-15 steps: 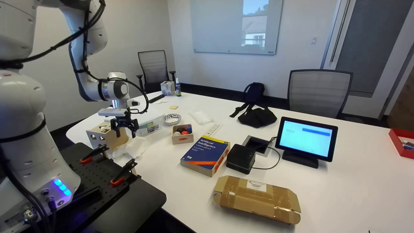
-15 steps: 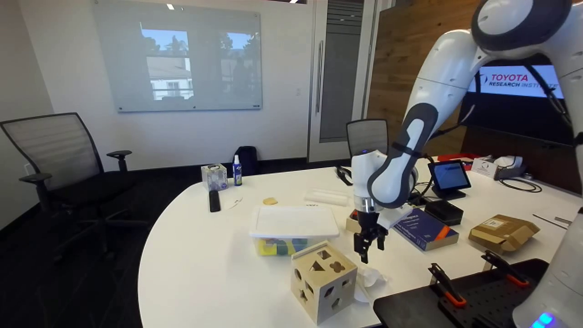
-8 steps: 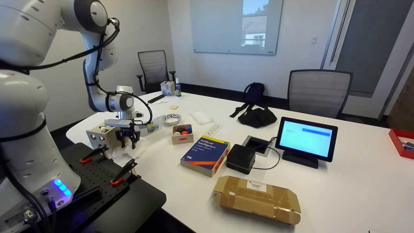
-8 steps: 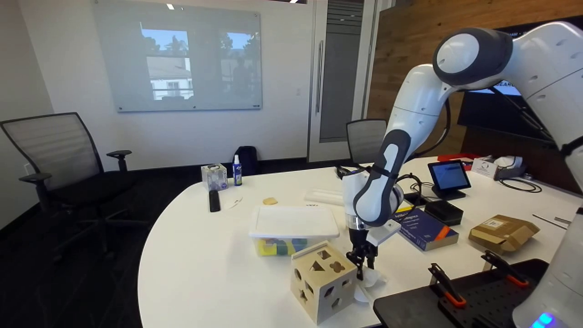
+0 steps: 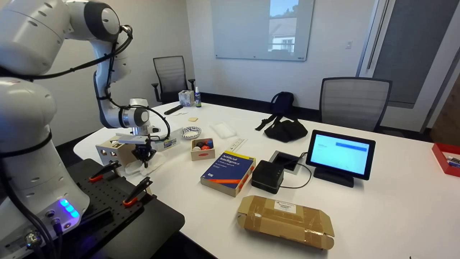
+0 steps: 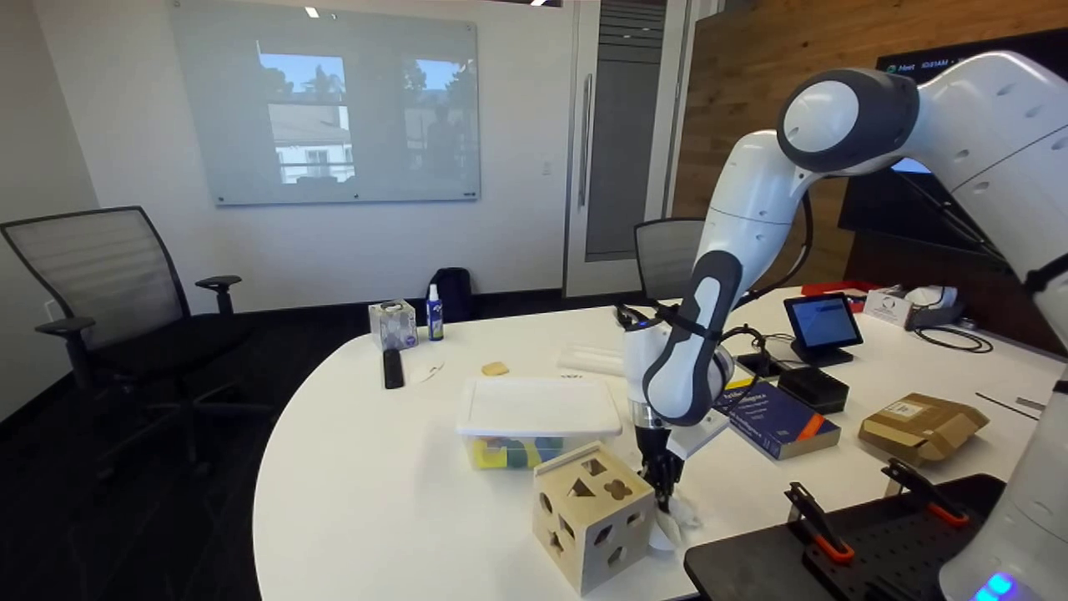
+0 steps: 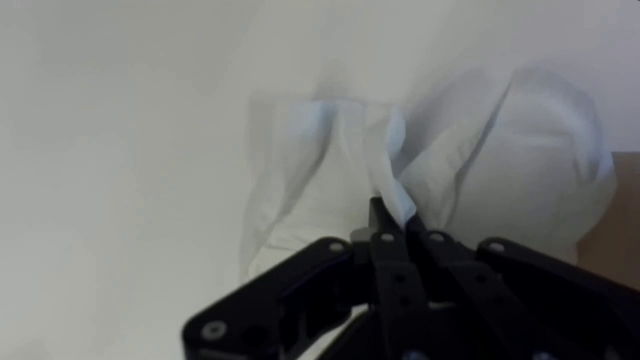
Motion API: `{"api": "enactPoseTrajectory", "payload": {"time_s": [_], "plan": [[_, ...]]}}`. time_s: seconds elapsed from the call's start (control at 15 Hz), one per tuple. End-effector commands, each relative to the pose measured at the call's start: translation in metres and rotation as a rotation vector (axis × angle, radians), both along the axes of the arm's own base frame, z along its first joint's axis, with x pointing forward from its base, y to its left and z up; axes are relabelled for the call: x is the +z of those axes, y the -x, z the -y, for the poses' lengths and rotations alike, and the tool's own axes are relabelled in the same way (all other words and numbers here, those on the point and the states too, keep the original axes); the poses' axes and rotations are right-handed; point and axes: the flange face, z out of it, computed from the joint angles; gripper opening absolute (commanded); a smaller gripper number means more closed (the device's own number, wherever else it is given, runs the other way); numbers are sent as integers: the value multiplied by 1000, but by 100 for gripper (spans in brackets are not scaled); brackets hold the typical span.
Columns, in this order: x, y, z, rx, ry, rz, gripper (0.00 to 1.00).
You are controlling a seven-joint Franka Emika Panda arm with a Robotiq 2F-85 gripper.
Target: Use the white cloth to wipe the table
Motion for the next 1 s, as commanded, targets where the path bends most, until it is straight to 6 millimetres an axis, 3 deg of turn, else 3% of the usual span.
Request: {"api": "enactPoseTrajectory", "payload": {"time_s": [0.0, 0.6, 0.8, 0.93], "plan": [[5, -5, 16, -54, 33, 43, 0], [19, -42, 175, -397, 161, 160, 1], [15, -49, 207, -460, 182, 163, 1], [11, -52, 215, -492, 174, 164, 1]]}}
